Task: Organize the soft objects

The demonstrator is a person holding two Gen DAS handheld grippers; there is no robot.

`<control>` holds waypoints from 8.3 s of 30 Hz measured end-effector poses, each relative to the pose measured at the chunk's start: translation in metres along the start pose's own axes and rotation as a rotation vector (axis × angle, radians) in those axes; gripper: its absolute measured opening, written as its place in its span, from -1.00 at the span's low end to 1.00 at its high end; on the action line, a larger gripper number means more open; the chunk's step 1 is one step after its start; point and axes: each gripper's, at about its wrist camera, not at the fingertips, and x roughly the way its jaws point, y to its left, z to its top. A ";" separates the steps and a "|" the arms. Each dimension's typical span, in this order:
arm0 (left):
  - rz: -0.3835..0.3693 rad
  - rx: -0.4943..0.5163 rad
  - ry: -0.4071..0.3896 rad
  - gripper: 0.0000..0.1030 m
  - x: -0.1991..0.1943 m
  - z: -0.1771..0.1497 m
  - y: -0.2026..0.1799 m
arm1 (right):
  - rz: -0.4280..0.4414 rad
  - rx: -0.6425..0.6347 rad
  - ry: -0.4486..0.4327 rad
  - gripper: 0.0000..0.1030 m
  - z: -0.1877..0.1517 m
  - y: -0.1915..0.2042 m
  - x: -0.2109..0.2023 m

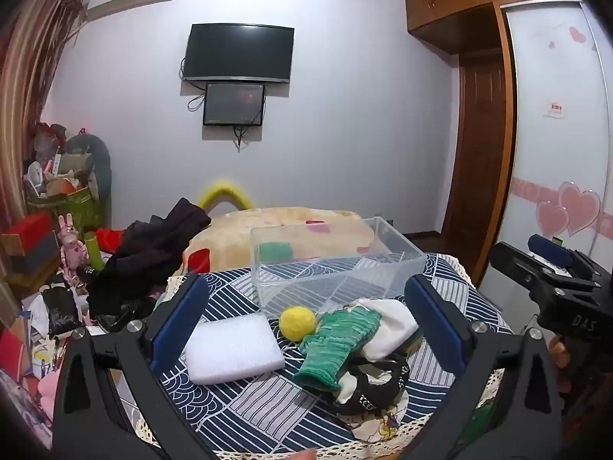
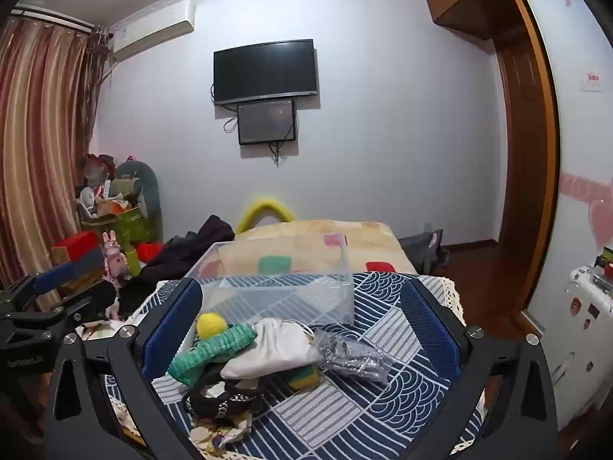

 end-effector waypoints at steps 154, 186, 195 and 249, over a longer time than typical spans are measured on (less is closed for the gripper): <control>0.104 -0.082 0.474 1.00 0.149 -0.079 0.079 | -0.036 0.155 0.450 0.55 -0.081 -0.064 0.100; -0.092 0.229 0.659 1.00 0.179 -0.075 0.081 | -0.004 0.162 0.438 0.55 -0.078 -0.058 0.100; -0.123 0.133 0.632 0.72 0.158 -0.076 0.081 | -0.009 0.160 0.442 0.55 -0.079 -0.057 0.100; -0.025 0.084 0.328 0.85 0.075 -0.035 0.065 | -0.051 0.051 0.265 -0.69 -0.040 -0.040 0.075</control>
